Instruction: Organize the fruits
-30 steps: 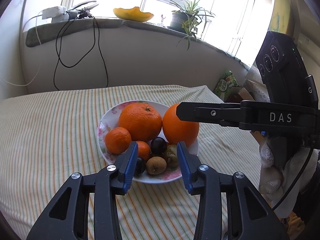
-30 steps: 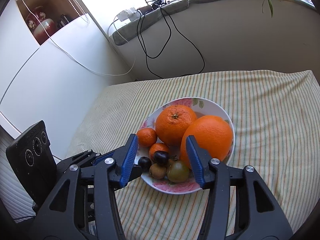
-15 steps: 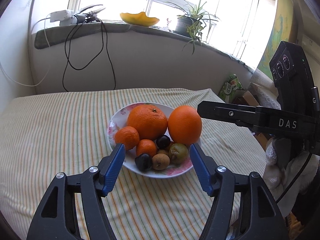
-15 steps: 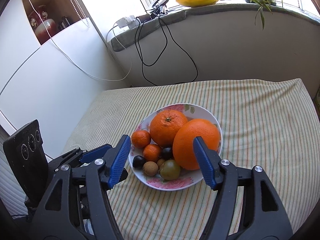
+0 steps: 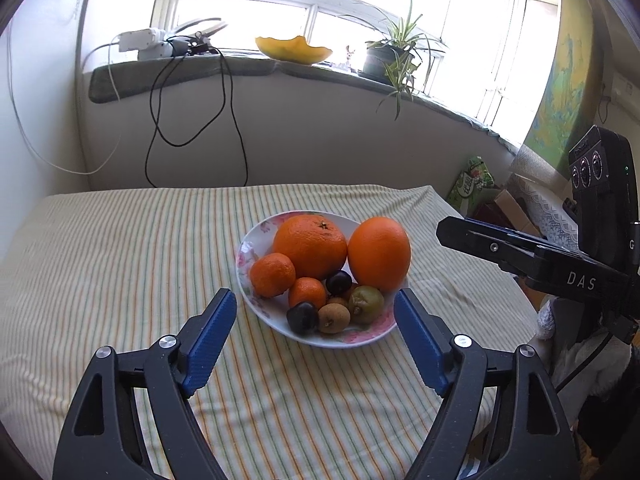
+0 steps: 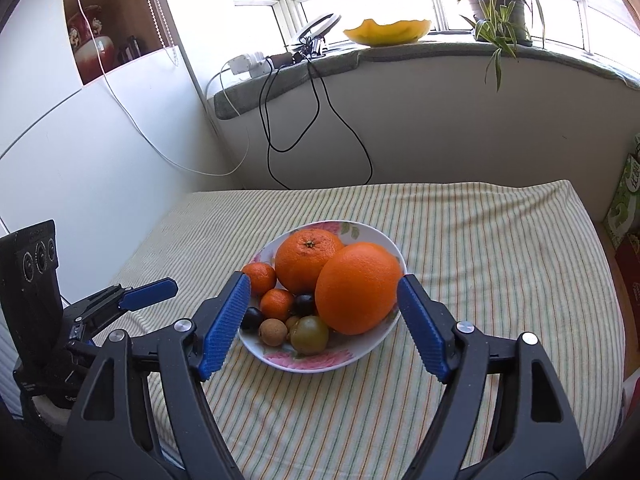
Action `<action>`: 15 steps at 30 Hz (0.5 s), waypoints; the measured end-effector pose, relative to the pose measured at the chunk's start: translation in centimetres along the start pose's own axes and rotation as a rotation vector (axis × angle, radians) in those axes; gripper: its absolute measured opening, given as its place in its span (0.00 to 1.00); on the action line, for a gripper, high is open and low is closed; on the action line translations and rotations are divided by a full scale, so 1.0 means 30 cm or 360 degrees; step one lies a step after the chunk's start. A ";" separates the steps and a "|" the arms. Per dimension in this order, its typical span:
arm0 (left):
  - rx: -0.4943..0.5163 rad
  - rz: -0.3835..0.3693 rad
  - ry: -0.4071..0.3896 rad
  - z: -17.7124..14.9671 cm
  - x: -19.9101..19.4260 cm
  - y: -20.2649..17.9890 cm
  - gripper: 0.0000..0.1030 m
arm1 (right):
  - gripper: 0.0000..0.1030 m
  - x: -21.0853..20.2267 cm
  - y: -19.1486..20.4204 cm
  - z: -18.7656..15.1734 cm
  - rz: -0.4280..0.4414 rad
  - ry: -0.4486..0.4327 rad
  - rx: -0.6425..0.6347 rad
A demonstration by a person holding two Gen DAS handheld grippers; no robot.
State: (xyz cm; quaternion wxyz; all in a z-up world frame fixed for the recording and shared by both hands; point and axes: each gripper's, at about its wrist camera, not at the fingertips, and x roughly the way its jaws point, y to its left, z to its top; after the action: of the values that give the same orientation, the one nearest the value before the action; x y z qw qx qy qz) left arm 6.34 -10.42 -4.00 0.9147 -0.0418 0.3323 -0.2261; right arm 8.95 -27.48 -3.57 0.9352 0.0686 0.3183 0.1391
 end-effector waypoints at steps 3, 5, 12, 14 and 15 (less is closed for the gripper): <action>-0.0008 0.0018 -0.0019 0.000 -0.014 0.000 0.80 | 0.76 -0.024 0.001 -0.012 -0.0006 -0.0028 -0.0004; 0.0008 0.0031 -0.0026 -0.001 -0.021 -0.006 0.80 | 0.76 -0.041 0.007 -0.019 -0.0005 -0.0051 -0.0016; 0.0023 0.0134 -0.0025 -0.006 -0.038 -0.019 0.80 | 0.76 -0.099 0.045 -0.057 -0.0124 -0.0117 -0.0112; 0.0011 0.0185 -0.0023 -0.009 -0.040 -0.018 0.80 | 0.77 -0.105 0.046 -0.062 -0.0150 -0.0107 -0.0095; 0.0005 0.0202 -0.0022 -0.010 -0.041 -0.016 0.80 | 0.81 -0.109 0.044 -0.066 -0.0152 -0.0105 -0.0079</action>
State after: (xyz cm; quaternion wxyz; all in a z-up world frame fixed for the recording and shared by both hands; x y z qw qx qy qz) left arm 5.14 -10.30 -3.39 0.9296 -0.0207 0.3275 -0.1680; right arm 4.98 -27.14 -2.95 0.9522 0.0346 0.2867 0.1000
